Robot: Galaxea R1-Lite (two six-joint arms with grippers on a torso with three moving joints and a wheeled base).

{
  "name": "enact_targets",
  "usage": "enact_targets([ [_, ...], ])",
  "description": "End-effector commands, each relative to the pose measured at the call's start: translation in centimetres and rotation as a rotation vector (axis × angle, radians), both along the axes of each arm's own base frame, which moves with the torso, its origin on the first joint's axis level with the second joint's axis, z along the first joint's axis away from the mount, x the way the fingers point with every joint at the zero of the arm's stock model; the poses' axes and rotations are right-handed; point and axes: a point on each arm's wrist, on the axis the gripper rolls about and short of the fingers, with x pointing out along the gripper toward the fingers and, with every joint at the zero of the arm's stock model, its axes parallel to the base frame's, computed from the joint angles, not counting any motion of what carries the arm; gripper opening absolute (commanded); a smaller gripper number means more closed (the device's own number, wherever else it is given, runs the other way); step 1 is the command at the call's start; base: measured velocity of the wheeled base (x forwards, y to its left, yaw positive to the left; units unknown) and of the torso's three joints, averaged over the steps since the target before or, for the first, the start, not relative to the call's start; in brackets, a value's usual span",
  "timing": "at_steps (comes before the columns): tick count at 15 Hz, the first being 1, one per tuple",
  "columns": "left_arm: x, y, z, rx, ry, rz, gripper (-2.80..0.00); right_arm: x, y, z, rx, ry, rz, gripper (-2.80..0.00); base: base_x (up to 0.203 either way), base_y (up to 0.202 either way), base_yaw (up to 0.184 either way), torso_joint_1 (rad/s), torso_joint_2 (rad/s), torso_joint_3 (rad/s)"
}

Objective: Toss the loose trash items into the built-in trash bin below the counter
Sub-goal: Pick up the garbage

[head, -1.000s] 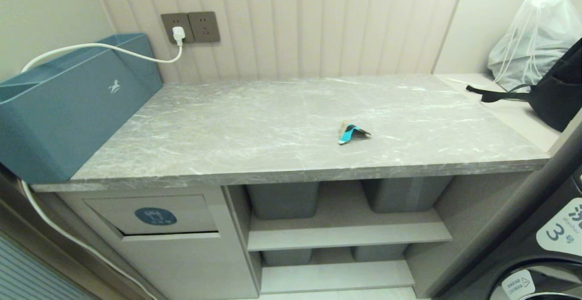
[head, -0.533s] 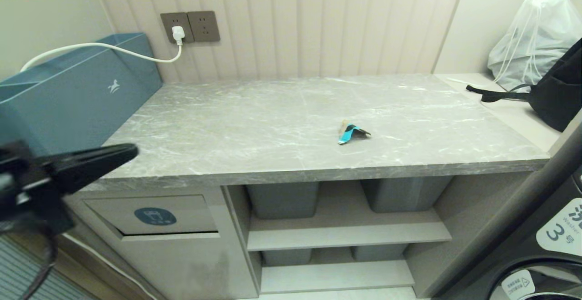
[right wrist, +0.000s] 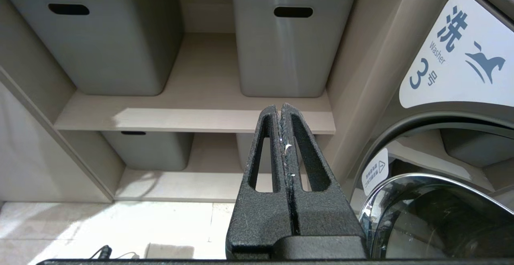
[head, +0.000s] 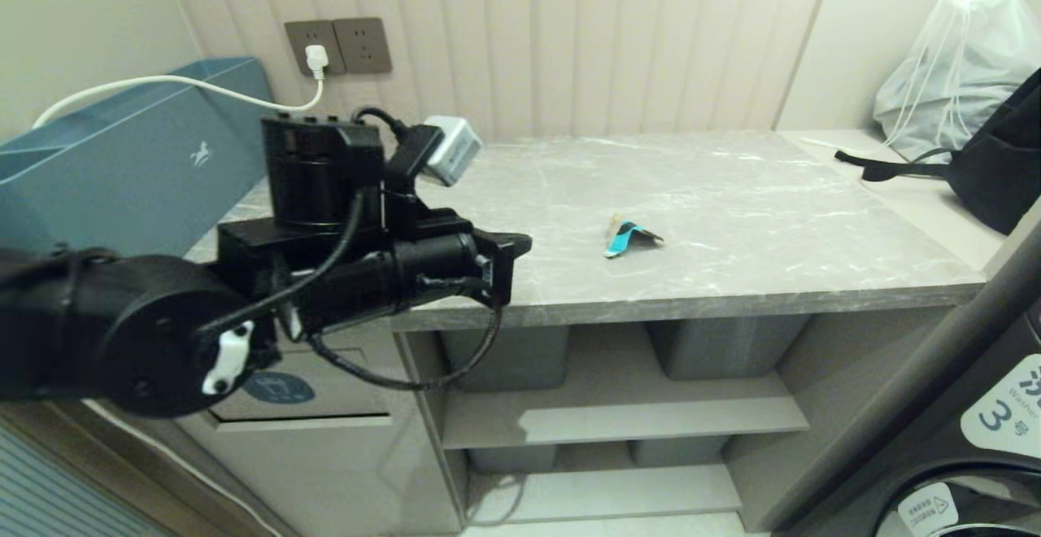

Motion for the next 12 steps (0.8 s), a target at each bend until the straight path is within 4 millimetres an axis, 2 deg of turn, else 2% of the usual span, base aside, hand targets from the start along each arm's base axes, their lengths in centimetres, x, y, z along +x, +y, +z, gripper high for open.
enact_targets([
  [1,2.5,-2.3,-2.1,0.026,0.032,-0.006,-2.8,0.0,0.0,0.0,0.0,-0.001,0.0,-2.8,0.0,0.0,0.0,0.0,0.0,0.0],
  [4,6.2,-4.2,-1.4,-0.011,-0.019,0.007,-2.8,0.0,0.0,0.0,0.0,-0.001,0.0,-2.8,0.0,0.0,0.0,0.0,0.0,0.0],
  [5,7.0,-4.8,-1.1,-0.022,-0.034,0.006,0.0,0.0,0.0,0.0,0.0,-0.001,0.0,-2.8,0.0,0.0,0.0,0.0,0.0,0.0],
  [8,9.0,-7.1,-1.0,-0.057,-0.072,-0.039,0.0,0.0,0.0,0.0,0.0,-0.001,0.0,-2.8,0.0,0.0,0.0,0.0,0.0,0.0],
  [12,10.4,-8.9,-1.9,-0.025,-0.159,-0.239,0.0,0.0,0.0,0.0,0.0,-0.001,0.0,-2.8,0.0,0.0,0.0,0.0,0.0,0.0],
])
